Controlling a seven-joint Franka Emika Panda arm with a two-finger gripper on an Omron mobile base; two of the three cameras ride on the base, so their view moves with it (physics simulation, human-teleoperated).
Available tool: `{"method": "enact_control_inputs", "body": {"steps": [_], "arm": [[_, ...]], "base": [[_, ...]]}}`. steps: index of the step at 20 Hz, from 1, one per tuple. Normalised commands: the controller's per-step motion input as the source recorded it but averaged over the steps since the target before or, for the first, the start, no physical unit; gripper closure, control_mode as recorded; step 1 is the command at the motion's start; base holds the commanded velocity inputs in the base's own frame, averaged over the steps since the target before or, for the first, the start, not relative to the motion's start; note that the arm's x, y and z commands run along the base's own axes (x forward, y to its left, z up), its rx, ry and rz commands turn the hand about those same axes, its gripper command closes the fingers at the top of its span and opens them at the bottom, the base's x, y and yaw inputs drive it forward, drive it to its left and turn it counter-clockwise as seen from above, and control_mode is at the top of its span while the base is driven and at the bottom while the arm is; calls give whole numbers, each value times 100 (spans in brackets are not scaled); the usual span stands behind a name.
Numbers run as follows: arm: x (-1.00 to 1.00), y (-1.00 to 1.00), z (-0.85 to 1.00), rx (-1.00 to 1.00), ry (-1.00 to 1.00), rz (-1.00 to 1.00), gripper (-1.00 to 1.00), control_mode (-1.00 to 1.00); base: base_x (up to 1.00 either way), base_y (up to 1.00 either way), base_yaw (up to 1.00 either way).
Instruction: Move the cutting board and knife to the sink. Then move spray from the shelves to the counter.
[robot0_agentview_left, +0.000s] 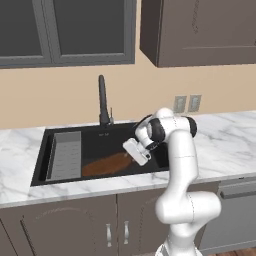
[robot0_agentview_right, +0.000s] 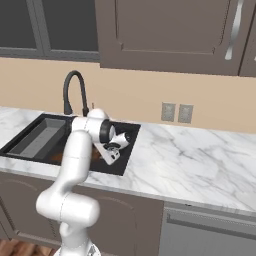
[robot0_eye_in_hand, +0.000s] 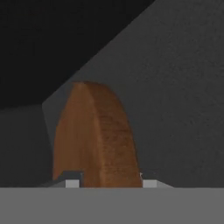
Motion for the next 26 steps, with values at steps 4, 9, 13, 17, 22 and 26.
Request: {"method": "enact_control_inputs", "body": {"steps": [4,9,13,17,22,26], "arm": [[36,8,-48,-18,-1,8,100,-100],[31,6,-47,-23,-1,7,-100,-100],[26,0,18,-10,0,2,-100,-100],[19,-2,84,-2,7,0,-100,-100],[2,-28,100,-3,7,0,-100,-100],[-37,-23,100,-8,0,0,-100,-100]], "base": [[0,0,0],[0,0,0],[0,0,0],[0,0,0],[0,0,0],[0,0,0]]}}
